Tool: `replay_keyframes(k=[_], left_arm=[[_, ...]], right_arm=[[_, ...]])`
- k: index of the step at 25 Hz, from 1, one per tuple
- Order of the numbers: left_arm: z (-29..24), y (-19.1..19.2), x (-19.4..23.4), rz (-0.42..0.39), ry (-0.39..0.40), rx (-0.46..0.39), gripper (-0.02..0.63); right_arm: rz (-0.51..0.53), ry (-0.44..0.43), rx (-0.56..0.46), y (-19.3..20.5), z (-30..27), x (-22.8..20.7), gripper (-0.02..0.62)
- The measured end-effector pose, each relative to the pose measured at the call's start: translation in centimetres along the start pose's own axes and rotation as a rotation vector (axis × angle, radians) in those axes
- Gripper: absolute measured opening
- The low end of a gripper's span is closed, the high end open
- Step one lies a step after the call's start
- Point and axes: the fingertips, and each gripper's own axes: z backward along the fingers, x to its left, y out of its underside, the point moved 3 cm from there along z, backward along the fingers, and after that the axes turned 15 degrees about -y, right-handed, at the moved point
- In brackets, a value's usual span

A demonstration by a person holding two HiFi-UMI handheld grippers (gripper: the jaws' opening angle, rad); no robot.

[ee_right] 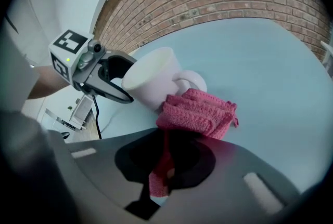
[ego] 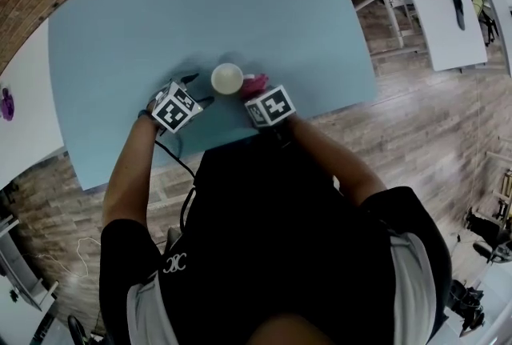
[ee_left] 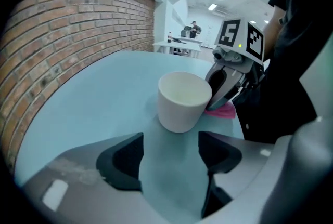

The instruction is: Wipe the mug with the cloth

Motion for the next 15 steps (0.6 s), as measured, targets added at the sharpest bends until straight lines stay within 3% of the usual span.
replay_keyframes(k=[3, 6, 10, 15], left_arm=[[-0.7, -0.7, 1.1, -0.177, 0.026, 0.022, 0.371], [-1.3, -1.7, 1.7, -0.428, 0.033, 0.015, 0.321], [-2.1, -2.8, 1.8, -0.714, 0.078, -0.002, 0.324], [-2.6, -4.3, 1.1, -0.916, 0.161, -0.035, 0.359]], right_arm=[[0.012, 0.009, 0.0, 0.2, -0.2, -0.1, 0.038], [0.046, 0.023, 0.001, 0.3, -0.4, 0.0, 0.038], [0.052, 0.05, 0.004, 0.4, -0.6, 0.1, 0.038], [0.033, 0.092, -0.005, 0.7, -0.8, -0.1, 0.038]])
